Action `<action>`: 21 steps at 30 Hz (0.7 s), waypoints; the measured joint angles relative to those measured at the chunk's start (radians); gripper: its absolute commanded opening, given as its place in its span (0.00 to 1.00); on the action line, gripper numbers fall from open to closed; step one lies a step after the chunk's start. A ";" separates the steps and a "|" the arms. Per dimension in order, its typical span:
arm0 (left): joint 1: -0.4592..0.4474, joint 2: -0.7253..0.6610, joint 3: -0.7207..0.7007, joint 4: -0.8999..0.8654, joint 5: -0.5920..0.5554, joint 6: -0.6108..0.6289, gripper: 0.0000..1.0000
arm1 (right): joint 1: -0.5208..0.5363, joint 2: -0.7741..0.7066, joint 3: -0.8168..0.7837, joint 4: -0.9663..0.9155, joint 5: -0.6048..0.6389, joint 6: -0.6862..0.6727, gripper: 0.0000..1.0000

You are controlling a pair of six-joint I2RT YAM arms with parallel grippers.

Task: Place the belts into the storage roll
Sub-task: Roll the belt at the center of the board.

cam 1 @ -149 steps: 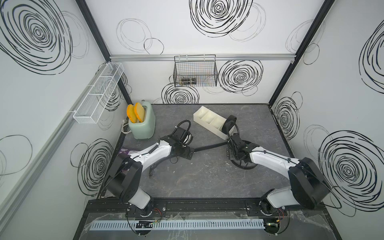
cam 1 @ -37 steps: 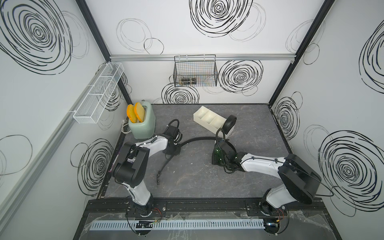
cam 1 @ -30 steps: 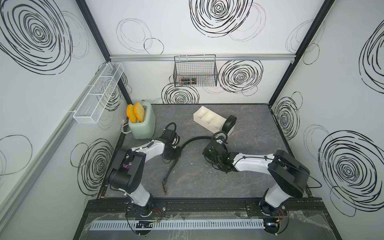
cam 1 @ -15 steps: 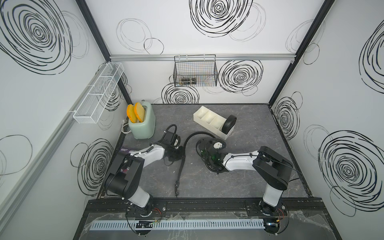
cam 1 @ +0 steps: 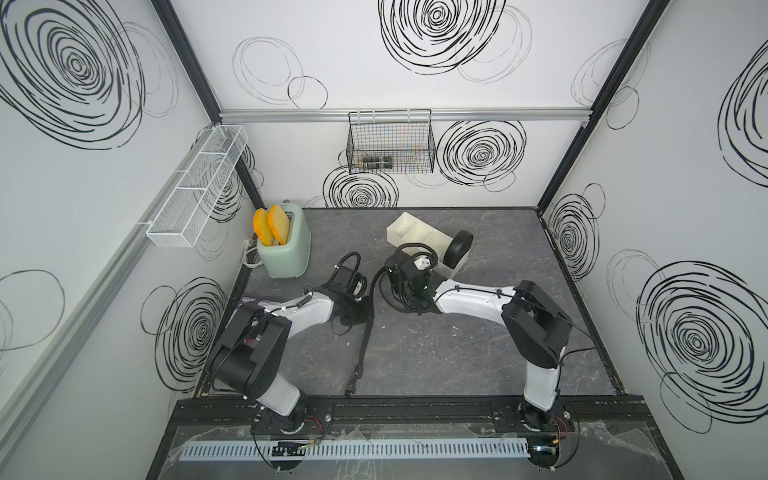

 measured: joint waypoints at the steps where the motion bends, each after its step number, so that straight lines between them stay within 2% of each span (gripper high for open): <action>1: 0.003 0.000 0.000 -0.002 -0.003 0.007 0.12 | 0.000 0.009 0.000 -0.022 -0.022 -0.038 0.99; 5: 0.023 0.000 0.001 -0.018 -0.016 0.037 0.11 | -0.001 0.013 0.054 -0.169 -0.086 -0.280 0.98; 9: 0.040 0.000 0.006 -0.039 -0.030 0.067 0.11 | -0.011 -0.054 0.122 -0.308 -0.100 -0.636 0.99; 12: 0.046 0.000 0.023 -0.066 -0.040 0.092 0.11 | -0.041 -0.190 0.104 -0.349 -0.149 -1.014 0.99; 15: 0.047 0.000 0.036 -0.080 -0.048 0.108 0.11 | -0.073 -0.343 0.049 -0.358 -0.233 -1.489 0.99; 16: 0.047 0.000 0.038 -0.082 -0.051 0.112 0.11 | -0.084 -0.391 0.026 -0.377 -0.253 -1.691 0.98; 19: 0.049 0.000 0.038 -0.085 -0.055 0.118 0.11 | -0.109 -0.440 -0.014 -0.447 -0.274 -2.159 0.90; 21: 0.050 0.000 0.038 -0.085 -0.054 0.120 0.10 | -0.121 -0.413 -0.036 -0.483 -0.257 -2.421 0.90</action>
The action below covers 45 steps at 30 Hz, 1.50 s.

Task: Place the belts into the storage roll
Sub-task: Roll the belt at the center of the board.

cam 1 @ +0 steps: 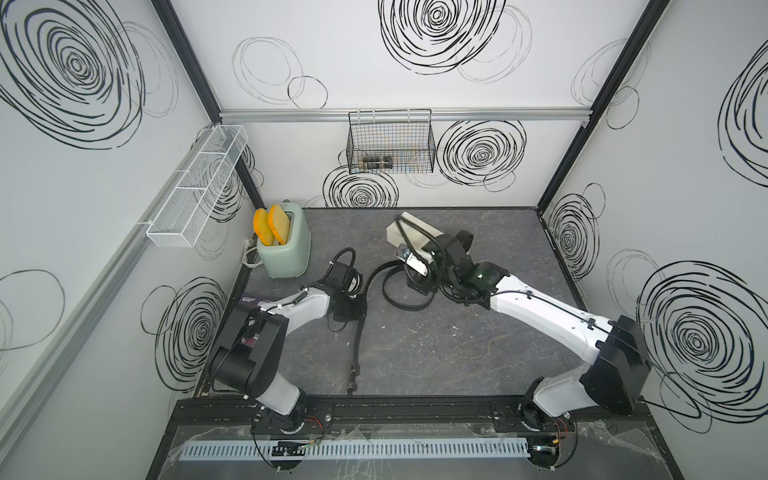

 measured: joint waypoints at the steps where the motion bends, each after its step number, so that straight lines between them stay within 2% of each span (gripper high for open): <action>1: 0.000 0.000 0.000 0.000 0.000 0.000 0.10 | -0.006 0.027 -0.010 -0.015 0.024 -0.112 0.89; 4: 0.001 0.000 0.000 0.000 0.001 0.001 0.10 | -0.022 0.133 -0.021 -0.040 0.086 -0.365 0.89; 6: 0.002 0.000 0.000 0.000 0.002 0.001 0.10 | -0.032 0.199 -0.014 -0.039 0.106 -0.473 0.89; 12: 0.014 -0.016 -0.014 0.004 0.004 0.001 0.10 | -0.042 0.347 0.094 -0.008 0.117 -0.620 0.88; 20: 0.029 -0.034 -0.051 0.016 0.014 0.001 0.10 | -0.022 0.474 0.274 0.029 0.081 -0.631 0.87; 27: 0.048 -0.034 -0.053 0.016 0.027 0.004 0.09 | 0.009 0.557 0.348 0.025 0.034 -0.621 0.86; 33: 0.090 -0.034 -0.053 0.016 0.040 0.015 0.09 | 0.024 0.617 0.390 0.006 0.008 -0.596 0.78; 36: 0.111 -0.034 -0.053 0.015 0.042 0.026 0.09 | 0.026 0.637 0.399 -0.005 -0.002 -0.586 0.65; 41: 0.122 -0.034 -0.051 0.014 0.045 0.038 0.09 | 0.022 0.661 0.412 -0.022 -0.010 -0.569 0.62; 45: 0.122 -0.034 -0.049 0.015 0.049 0.042 0.09 | 0.018 0.691 0.436 -0.031 -0.017 -0.556 0.45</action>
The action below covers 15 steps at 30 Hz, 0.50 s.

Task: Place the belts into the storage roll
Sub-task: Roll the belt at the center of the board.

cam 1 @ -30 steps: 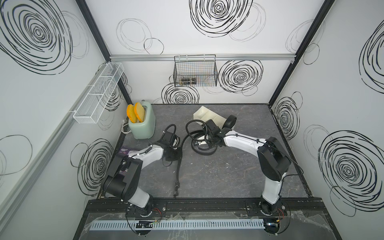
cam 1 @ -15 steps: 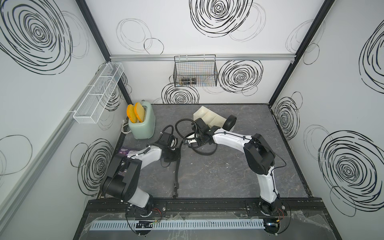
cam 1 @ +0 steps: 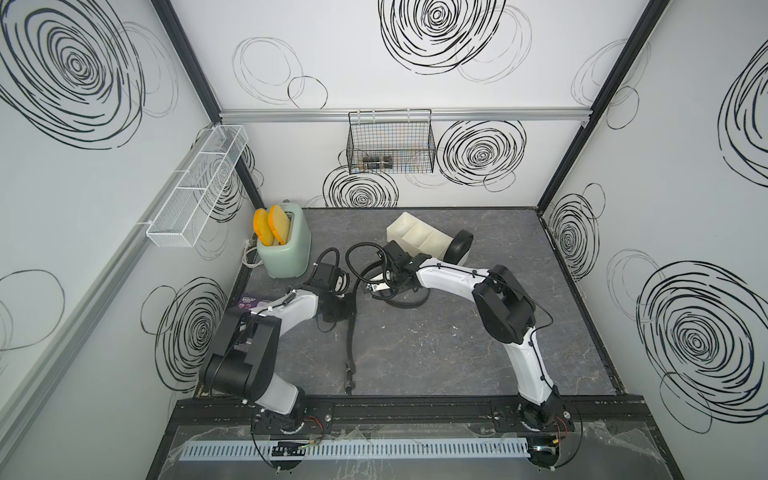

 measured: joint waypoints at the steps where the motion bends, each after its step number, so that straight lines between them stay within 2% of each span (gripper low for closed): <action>1: 0.000 0.000 0.000 0.000 0.001 0.000 0.09 | 0.000 0.007 0.005 -0.004 -0.002 0.004 0.41; 3: 0.000 0.000 0.000 0.000 0.002 0.000 0.09 | -0.001 0.019 0.013 -0.009 -0.006 0.016 0.38; 4: 0.000 0.000 0.000 0.000 0.003 0.000 0.09 | -0.002 0.023 0.017 -0.013 -0.010 0.019 0.32; 6: 0.000 0.000 0.000 0.000 0.005 0.000 0.09 | -0.003 0.033 0.028 -0.023 -0.018 0.033 0.28; 8: 0.000 0.000 0.000 0.000 0.007 0.000 0.09 | -0.006 0.039 0.036 -0.025 -0.024 0.046 0.16; 12: 0.000 0.000 0.000 0.000 0.008 0.000 0.08 | -0.010 0.044 0.061 -0.039 -0.051 0.085 0.06; 15: 0.000 0.000 0.000 0.000 0.011 0.000 0.08 | -0.016 0.043 0.073 -0.041 -0.077 0.120 0.06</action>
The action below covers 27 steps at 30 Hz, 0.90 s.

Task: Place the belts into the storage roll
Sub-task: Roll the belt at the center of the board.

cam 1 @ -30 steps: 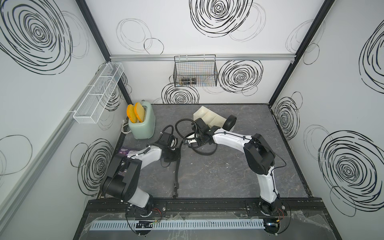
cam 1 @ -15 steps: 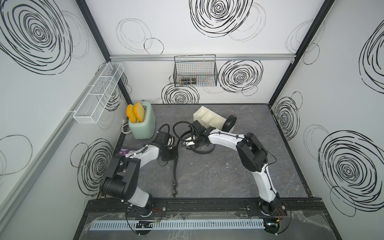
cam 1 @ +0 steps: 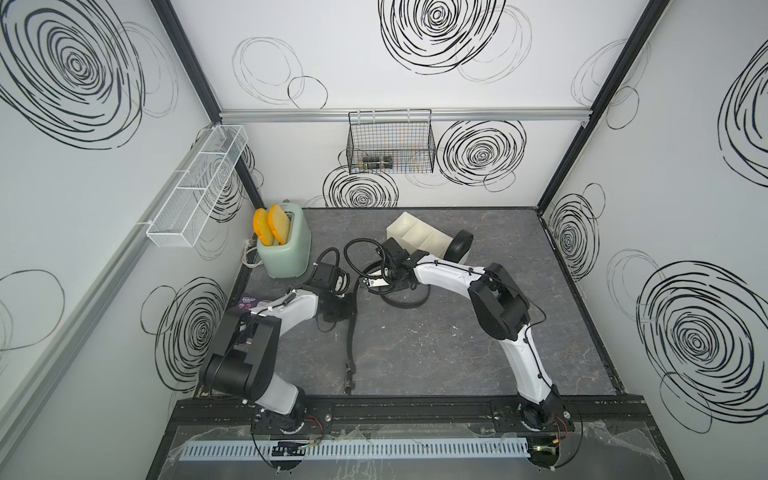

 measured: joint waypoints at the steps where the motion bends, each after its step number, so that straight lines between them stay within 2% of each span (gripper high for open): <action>1: 0.000 0.000 0.000 0.000 0.000 0.000 0.08 | -0.002 -0.002 0.000 -0.001 -0.008 0.008 0.05; 3: -0.003 0.000 0.000 0.000 0.001 0.000 0.08 | -0.008 -0.003 -0.003 0.000 -0.022 0.023 0.06; 5: -0.005 0.000 0.000 0.000 0.003 0.000 0.08 | -0.016 -0.005 -0.006 0.000 -0.037 0.036 0.10; 6: -0.005 0.000 0.001 0.000 0.004 0.000 0.08 | -0.021 -0.006 -0.006 0.000 -0.042 0.037 0.17; 10: -0.005 0.003 0.003 0.000 0.008 0.003 0.08 | -0.032 -0.006 0.000 -0.012 -0.049 0.031 0.54; 11: -0.005 0.005 0.003 0.000 0.009 0.004 0.08 | -0.036 -0.006 0.003 -0.016 -0.051 0.026 0.57; 27: -0.003 0.031 0.006 0.001 0.045 0.023 0.07 | -0.040 0.047 0.131 -0.043 -0.088 0.027 0.59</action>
